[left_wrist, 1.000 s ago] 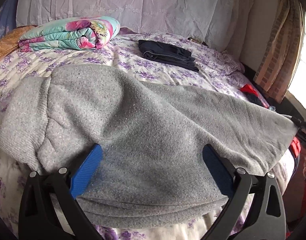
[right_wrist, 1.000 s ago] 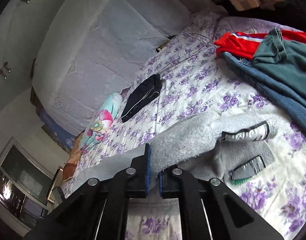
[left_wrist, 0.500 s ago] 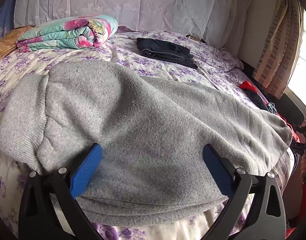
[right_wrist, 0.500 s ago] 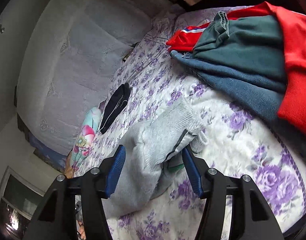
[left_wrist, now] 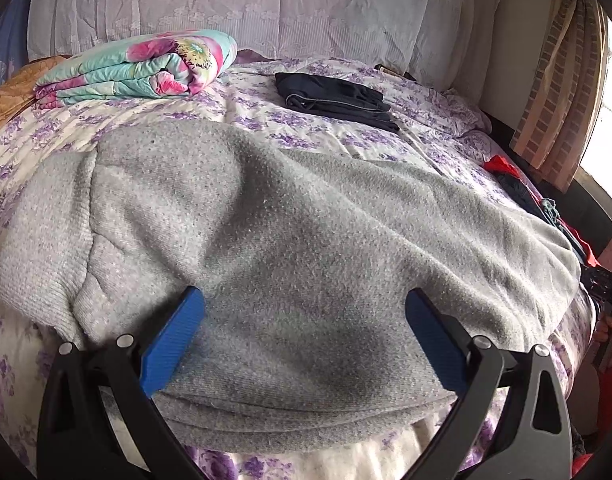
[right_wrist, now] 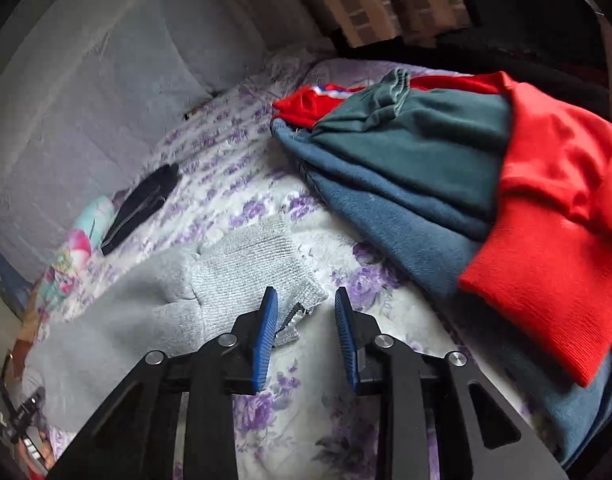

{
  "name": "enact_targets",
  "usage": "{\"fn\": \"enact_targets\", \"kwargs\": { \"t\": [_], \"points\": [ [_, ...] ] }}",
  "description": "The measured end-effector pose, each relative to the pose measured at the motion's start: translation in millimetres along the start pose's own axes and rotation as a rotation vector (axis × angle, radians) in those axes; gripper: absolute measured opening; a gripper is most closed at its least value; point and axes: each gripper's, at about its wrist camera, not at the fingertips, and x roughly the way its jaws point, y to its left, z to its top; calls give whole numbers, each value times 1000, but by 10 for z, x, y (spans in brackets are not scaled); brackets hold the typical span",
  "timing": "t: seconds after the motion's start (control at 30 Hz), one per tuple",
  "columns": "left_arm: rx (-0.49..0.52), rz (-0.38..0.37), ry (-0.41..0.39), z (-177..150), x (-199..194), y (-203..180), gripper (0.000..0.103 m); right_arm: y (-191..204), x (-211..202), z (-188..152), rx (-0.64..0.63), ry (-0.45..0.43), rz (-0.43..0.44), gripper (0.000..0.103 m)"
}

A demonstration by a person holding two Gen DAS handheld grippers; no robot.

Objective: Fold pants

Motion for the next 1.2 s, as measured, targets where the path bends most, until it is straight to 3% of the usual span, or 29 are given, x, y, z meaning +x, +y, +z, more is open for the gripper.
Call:
{"fn": "enact_targets", "kwargs": {
  "t": [0.1, 0.2, 0.27, 0.3, 0.4, 0.43, 0.47, 0.53, 0.6, 0.67, 0.8, 0.87, 0.9, 0.97, 1.0, 1.1, 1.13, 1.2],
  "points": [
    [-27, 15, -26, -2, -84, -36, 98, 324, -370, 19, -120, -136, 8, 31],
    [-57, -91, -69, 12, -257, -128, 98, 1079, -479, 39, -328, -145, 164, 31],
    [-49, -144, -90, 38, -342, -248, 98, 1655, -440, -21, -448, -97, 282, 31],
    [-28, -135, -84, 47, -339, -308, 98, 1964, -358, -120, -510, -61, 347, 31],
    [81, -27, -6, -30, -126, -433, 98, 2668, -61, -546, -663, 62, 446, 31],
    [106, 43, 58, -119, 44, -407, 98, 2828, 54, -704, -707, 112, 468, 30],
    [105, 53, 98, -171, 105, -379, 98, 2966, 193, -897, -752, 181, 475, 30],
    [111, 38, 58, -203, -39, -357, 98, 3091, 486, -1315, -831, 374, 456, 34],
    [120, 40, 58, -251, -99, -318, 98, 3085, 447, -1490, -886, 324, 421, 34],
    [97, 38, 35, -218, -212, -337, 98, 3046, 415, -1406, -877, 365, 444, 35],
    [22, -139, -83, 141, -404, -423, 98, 2880, 494, -1317, -807, 405, 524, 36],
    [15, -177, -65, 293, -237, -470, 98, 2919, 471, -1356, -816, 401, 523, 39],
    [15, -171, -29, 318, -73, -488, 98, 2911, 456, -1353, -822, 405, 529, 42],
    [-10, -92, 109, 208, 366, -416, 98, 3003, 479, -1352, -827, 428, 572, 59],
    [2, -74, 133, 134, 457, -406, 97, 3054, 467, -1311, -820, 426, 590, 60],
    [40, -51, 103, 75, 291, -455, 98, 3045, 352, -927, -710, 311, 612, 60],
    [48, -47, 112, 50, 298, -456, 98, 3063, 372, -791, -657, 301, 629, 60],
    [42, -40, 107, 57, 266, -473, 98, 3176, 557, -531, -547, 363, 673, 60]
  ]
}}
